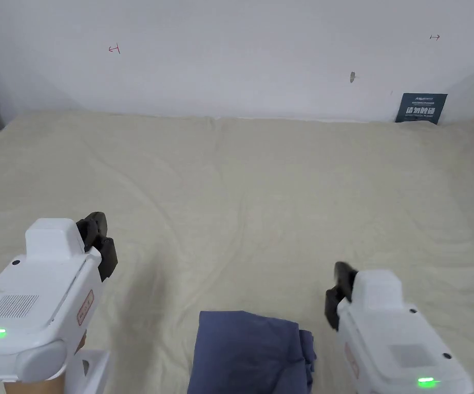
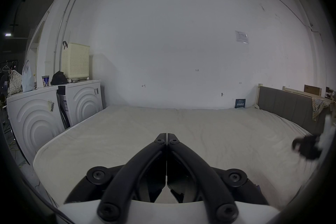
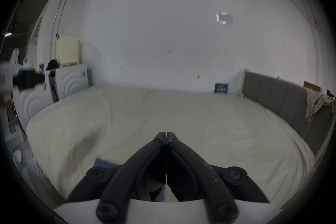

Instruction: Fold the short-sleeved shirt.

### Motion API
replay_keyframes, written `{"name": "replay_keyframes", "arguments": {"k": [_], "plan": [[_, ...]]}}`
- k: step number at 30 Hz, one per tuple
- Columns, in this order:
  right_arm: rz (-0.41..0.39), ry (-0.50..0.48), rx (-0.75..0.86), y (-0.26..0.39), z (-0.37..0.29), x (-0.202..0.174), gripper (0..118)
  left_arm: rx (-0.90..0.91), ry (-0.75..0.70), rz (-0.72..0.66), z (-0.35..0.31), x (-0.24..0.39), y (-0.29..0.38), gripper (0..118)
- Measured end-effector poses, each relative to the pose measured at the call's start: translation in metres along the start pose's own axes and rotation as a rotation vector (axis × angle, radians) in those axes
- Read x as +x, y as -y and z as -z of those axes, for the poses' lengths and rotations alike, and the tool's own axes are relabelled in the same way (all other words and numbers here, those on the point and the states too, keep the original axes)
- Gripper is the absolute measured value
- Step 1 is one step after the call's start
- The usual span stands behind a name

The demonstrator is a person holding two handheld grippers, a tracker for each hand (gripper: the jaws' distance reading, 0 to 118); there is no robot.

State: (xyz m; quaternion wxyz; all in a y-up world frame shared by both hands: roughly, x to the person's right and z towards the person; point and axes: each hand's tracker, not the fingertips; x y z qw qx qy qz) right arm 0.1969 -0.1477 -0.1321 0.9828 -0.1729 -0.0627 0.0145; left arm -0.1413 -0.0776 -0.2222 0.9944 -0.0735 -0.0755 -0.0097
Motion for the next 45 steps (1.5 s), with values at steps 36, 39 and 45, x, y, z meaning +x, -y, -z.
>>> {"name": "replay_keyframes", "arguments": {"k": [36, 39, 45], "plan": [[-0.047, -0.13, -0.342, 0.147, 0.064, -0.049, 2, -0.984, 0.505, -0.443, 0.09, 0.051, 0.189, 41], [-0.044, -0.139, -0.347, 0.145, 0.064, -0.047, 2, -0.972, 0.497, -0.419, 0.089, 0.055, 0.19, 24], [-0.037, -0.156, -0.377, 0.127, 0.064, -0.044, 2, -0.962, 0.504, -0.411, 0.088, 0.052, 0.181, 17]]}}
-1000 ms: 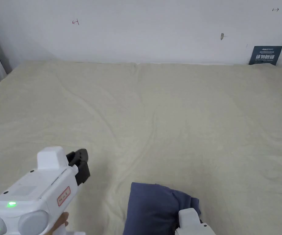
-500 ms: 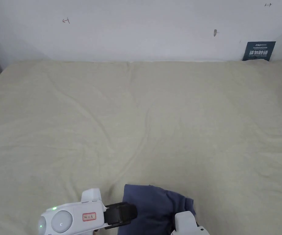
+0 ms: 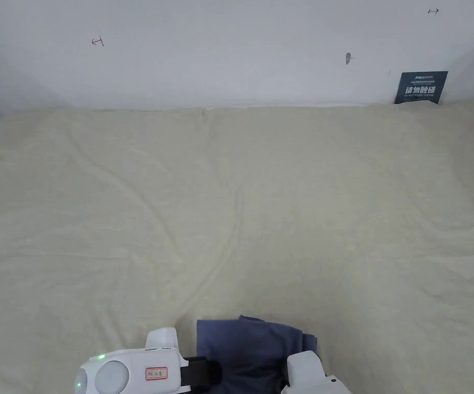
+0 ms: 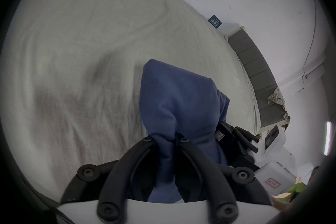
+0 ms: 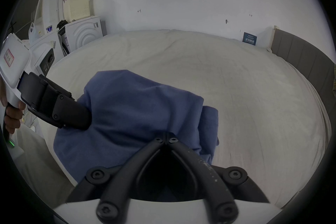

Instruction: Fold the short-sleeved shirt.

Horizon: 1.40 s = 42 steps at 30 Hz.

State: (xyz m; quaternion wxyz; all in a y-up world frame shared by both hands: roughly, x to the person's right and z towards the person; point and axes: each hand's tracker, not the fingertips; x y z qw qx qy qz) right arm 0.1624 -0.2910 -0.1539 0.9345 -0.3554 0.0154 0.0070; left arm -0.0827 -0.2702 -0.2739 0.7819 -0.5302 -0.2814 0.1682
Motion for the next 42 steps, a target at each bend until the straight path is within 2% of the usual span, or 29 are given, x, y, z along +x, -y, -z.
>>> {"name": "replay_keyframes", "arguments": {"k": [5, 7, 12, 19, 23, 27, 30, 31, 32, 33, 34, 35, 36, 42], "plan": [[-0.01, -0.011, 0.093, -0.027, -0.026, 0.0, 2, 0.047, -0.004, 0.03, -0.033, -0.006, -0.022, 16], [-0.015, -0.009, 0.132, -0.04, -0.035, 0.0, 2, 0.07, -0.065, 0.083, -0.051, -0.018, -0.036, 16], [-0.01, -0.008, 0.216, -0.077, -0.052, -0.01, 2, 0.152, -0.238, 0.081, -0.113, -0.079, -0.077, 16], [-0.006, -0.019, 0.29, -0.122, -0.054, -0.033, 2, 0.198, -0.515, 0.03, -0.202, -0.187, -0.131, 16], [-0.011, -0.024, 0.315, -0.137, -0.048, -0.044, 2, 0.199, -0.661, -0.056, -0.245, -0.247, -0.149, 16], [-0.025, -0.022, 0.308, -0.143, -0.039, -0.052, 2, 0.216, -0.774, -0.137, -0.273, -0.289, -0.153, 16], [-0.008, -0.029, 0.292, -0.144, -0.035, -0.056, 2, 0.217, -0.769, -0.166, -0.279, -0.304, -0.15, 17], [-0.003, -0.027, 0.286, -0.144, -0.033, -0.056, 2, 0.217, -0.766, -0.17, -0.277, -0.305, -0.15, 21], [0.002, -0.026, 0.279, -0.144, -0.034, -0.056, 2, 0.214, -0.774, -0.182, -0.275, -0.304, -0.15, 34], [0.002, -0.026, 0.277, -0.144, -0.034, -0.056, 2, 0.216, -0.775, -0.185, -0.273, -0.304, -0.149, 68], [0.003, -0.023, 0.275, -0.144, -0.035, -0.056, 2, 0.213, -0.775, -0.187, -0.272, -0.303, -0.15, 93], [0.0, -0.02, 0.272, -0.144, -0.035, -0.055, 2, 0.221, -0.778, -0.186, -0.271, -0.299, -0.148, 112], [-0.002, -0.02, 0.271, -0.144, -0.036, -0.053, 2, 0.261, -0.796, -0.172, -0.271, -0.294, -0.147, 118], [0.019, -0.002, 0.312, -0.148, -0.055, -0.041, 2, 0.422, -0.815, -0.139, -0.287, -0.248, -0.152, 114]]}}
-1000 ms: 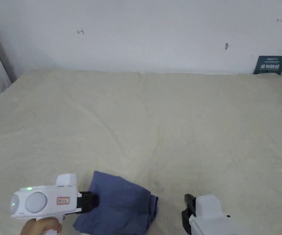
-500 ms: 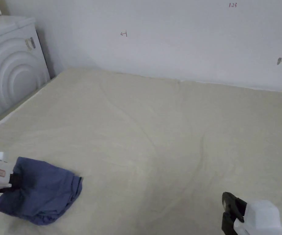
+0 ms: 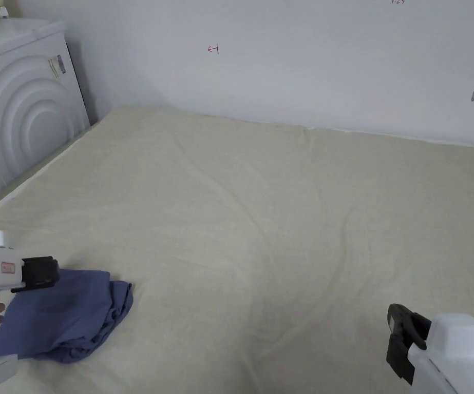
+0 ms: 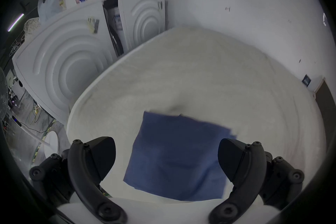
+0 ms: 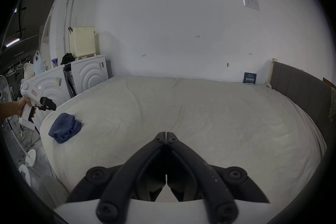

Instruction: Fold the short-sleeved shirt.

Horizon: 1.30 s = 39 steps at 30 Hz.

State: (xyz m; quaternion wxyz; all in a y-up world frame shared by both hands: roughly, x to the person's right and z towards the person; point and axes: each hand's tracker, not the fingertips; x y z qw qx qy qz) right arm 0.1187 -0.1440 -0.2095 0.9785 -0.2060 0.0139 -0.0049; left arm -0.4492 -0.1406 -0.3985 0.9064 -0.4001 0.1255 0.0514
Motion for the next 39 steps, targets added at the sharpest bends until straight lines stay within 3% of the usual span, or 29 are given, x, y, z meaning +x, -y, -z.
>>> {"name": "replay_keyframes", "arguments": {"k": [10, 15, 19, 27, 29, 32, 34, 35, 39], "plan": [[0.057, 0.058, 0.15, -0.049, -0.06, 0.035, 2, 0.462, 0.14, 0.044, -0.166, 0.087, -0.003, 109], [0.035, 0.126, 0.235, -0.07, -0.094, 0.053, 2, 0.68, 0.194, 0.074, -0.235, 0.147, 0.021, 110], [-0.018, 0.191, 0.3, -0.075, -0.111, 0.07, 2, 0.835, 0.212, 0.081, -0.263, 0.191, 0.054, 111], [-0.054, 0.26, 0.382, -0.078, -0.138, 0.097, 2, 0.862, 0.307, 0.154, -0.267, 0.266, 0.106, 107], [-0.054, 0.274, 0.392, -0.077, -0.143, 0.102, 2, 0.845, 0.357, 0.162, -0.265, 0.28, 0.117, 98], [-0.042, 0.287, 0.396, -0.075, -0.147, 0.109, 2, 0.839, 0.406, 0.203, -0.261, 0.297, 0.133, 64], [-0.043, 0.298, 0.397, -0.073, -0.148, 0.112, 2, 0.847, 0.406, 0.227, -0.259, 0.306, 0.141, 9], [-0.044, 0.305, 0.394, -0.072, -0.149, 0.113, 2, 0.846, 0.408, 0.242, -0.258, 0.309, 0.143, 1], [-0.031, 0.31, 0.389, -0.069, -0.151, 0.118, 2, 0.812, 0.465, 0.27, -0.26, 0.321, 0.147, 0]]}}
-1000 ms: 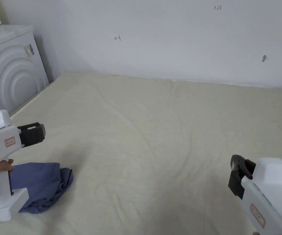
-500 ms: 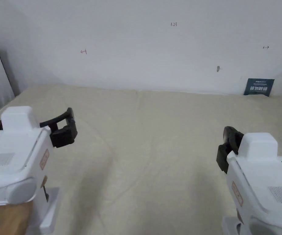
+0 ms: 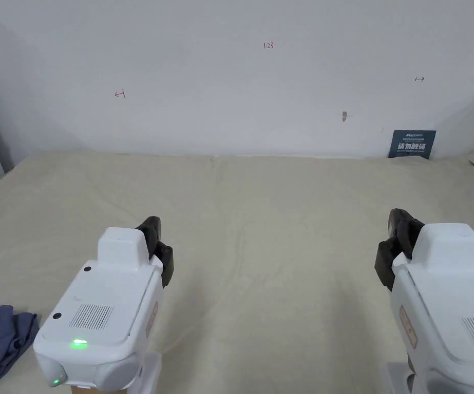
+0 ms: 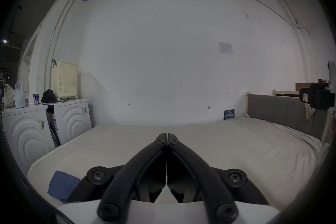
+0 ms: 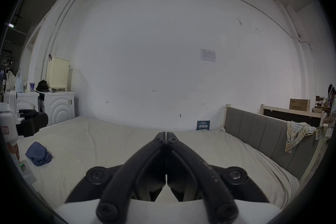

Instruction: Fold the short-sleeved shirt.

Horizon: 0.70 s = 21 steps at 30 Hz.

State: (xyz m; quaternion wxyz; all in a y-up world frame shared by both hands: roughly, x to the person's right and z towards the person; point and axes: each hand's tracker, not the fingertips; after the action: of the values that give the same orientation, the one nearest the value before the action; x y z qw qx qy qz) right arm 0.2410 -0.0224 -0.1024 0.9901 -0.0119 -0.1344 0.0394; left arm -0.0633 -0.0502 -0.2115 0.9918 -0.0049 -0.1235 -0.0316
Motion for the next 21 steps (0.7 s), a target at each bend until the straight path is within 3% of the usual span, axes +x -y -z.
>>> {"name": "replay_keyframes", "arguments": {"k": [21], "plan": [[-0.002, 0.003, 0.002, -0.0008, -0.0032, 0.0019, 2, 0.014, -0.019, -0.006, -0.0035, 0.0049, -0.0046, 0]]}}
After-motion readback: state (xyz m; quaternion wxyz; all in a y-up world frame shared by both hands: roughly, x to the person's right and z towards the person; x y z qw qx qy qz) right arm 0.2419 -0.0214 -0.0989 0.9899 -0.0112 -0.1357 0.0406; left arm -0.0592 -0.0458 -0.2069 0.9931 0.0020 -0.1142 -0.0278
